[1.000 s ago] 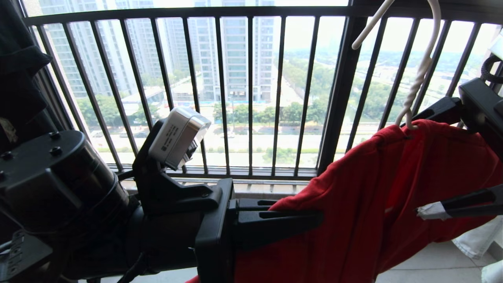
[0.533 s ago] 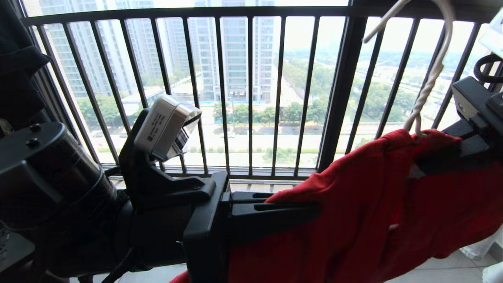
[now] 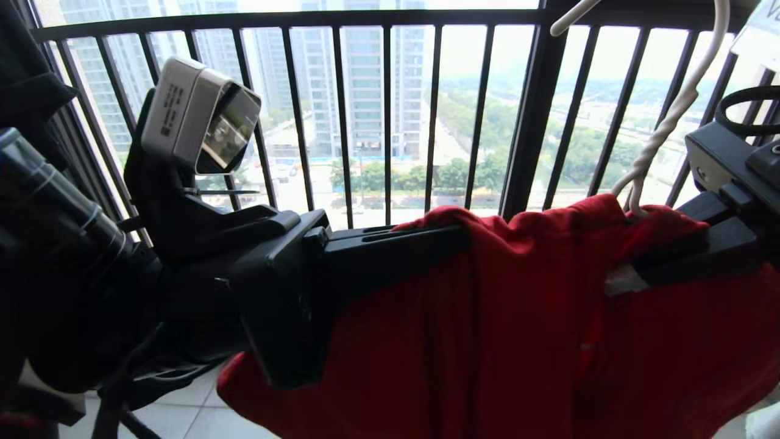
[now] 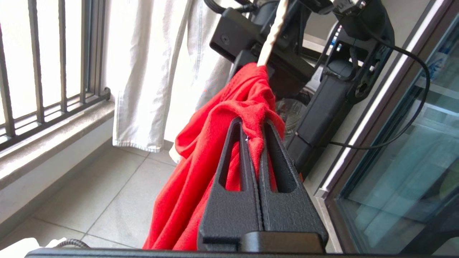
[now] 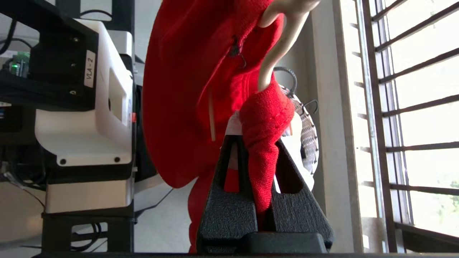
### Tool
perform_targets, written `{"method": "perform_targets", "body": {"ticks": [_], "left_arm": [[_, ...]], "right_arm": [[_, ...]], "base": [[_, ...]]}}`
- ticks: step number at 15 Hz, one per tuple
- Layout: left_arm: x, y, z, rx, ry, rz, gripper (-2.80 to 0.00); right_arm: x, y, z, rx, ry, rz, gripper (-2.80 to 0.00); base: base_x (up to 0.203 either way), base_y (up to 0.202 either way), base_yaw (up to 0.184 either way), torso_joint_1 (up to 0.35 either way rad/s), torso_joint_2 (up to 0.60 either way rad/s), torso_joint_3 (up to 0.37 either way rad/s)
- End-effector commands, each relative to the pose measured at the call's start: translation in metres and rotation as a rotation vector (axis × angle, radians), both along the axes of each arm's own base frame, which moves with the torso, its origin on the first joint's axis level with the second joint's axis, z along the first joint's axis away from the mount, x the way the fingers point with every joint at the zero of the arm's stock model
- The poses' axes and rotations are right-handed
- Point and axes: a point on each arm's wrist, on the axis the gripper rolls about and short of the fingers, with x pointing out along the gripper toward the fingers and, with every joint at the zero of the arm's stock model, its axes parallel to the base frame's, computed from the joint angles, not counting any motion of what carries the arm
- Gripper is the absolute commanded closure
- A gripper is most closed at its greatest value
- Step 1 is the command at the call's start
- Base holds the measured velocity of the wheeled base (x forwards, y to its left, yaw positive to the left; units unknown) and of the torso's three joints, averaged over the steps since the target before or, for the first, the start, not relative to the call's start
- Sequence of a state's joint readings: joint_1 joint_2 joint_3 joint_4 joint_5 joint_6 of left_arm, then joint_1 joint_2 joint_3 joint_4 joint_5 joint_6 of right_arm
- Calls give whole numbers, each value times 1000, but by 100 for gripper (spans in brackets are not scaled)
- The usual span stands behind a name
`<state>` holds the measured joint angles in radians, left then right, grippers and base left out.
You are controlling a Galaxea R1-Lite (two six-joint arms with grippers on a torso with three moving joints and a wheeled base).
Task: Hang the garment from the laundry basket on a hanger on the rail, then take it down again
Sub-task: Hang the clothes rack on the clothesline
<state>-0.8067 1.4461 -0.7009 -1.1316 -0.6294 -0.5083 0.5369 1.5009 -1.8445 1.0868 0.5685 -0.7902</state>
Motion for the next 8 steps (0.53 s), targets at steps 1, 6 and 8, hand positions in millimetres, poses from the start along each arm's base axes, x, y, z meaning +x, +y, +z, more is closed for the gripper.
{"method": "perform_targets", "body": {"ticks": [1,6,8], "left_arm": [[1,4,7,-1,1,11,0],[-7,15,16,114,4,48,-95],[-7,16,16,113,3,48,-280]], "right_arm": [[-1,1,0,-2,-2,6,0],[-5,4,1,4,9,22,0],[-7,6,2,4,5,34,0]], "base": [[0,0,0,0,0,0],[0,0,0,0,0,0],[0,0,0,0,0,0]]}}
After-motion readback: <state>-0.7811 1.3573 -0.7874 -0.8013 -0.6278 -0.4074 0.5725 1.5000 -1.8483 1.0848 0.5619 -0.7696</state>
